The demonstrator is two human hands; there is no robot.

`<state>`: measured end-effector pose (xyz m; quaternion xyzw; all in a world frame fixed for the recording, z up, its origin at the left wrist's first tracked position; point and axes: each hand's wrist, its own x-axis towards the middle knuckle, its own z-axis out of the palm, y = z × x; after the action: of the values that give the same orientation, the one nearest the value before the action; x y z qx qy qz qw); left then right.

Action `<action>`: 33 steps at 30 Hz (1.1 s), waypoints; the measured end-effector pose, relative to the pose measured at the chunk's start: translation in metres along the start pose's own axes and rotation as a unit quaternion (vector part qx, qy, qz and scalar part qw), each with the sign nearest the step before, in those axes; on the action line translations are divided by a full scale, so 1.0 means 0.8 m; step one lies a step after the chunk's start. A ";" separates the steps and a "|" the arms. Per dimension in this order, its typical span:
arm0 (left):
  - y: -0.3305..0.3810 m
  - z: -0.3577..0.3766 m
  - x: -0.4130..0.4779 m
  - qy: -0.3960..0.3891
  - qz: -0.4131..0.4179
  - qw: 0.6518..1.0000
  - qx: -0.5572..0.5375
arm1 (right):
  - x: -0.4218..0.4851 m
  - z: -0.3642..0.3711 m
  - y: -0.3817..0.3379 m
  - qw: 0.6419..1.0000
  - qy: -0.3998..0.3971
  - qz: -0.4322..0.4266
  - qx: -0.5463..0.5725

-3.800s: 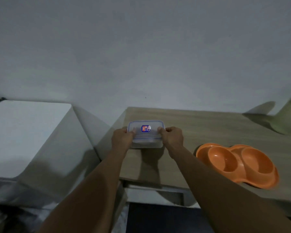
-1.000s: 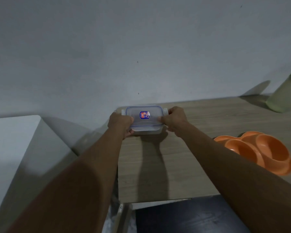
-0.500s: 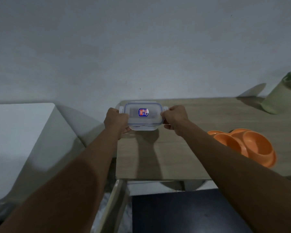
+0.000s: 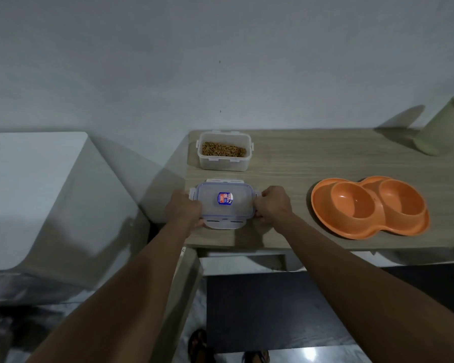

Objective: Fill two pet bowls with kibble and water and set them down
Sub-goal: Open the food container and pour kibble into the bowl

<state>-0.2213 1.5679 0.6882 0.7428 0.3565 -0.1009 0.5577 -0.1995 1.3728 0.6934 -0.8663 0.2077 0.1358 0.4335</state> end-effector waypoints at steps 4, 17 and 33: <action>0.006 -0.005 -0.011 0.057 0.070 0.978 0.187 | 0.000 -0.002 0.002 0.999 0.002 -0.016 -0.036; 0.025 -0.011 -0.001 0.011 0.113 0.923 0.369 | 0.005 -0.010 -0.008 0.987 -0.009 -0.013 -0.161; 0.128 0.007 0.059 0.004 0.198 0.969 0.148 | 0.052 0.004 -0.093 0.995 -0.011 -0.058 0.077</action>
<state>-0.1197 1.5697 0.7376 0.8732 0.1862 -0.0372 0.4489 -0.1274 1.4048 0.7258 -0.8393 0.1625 0.1038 0.5084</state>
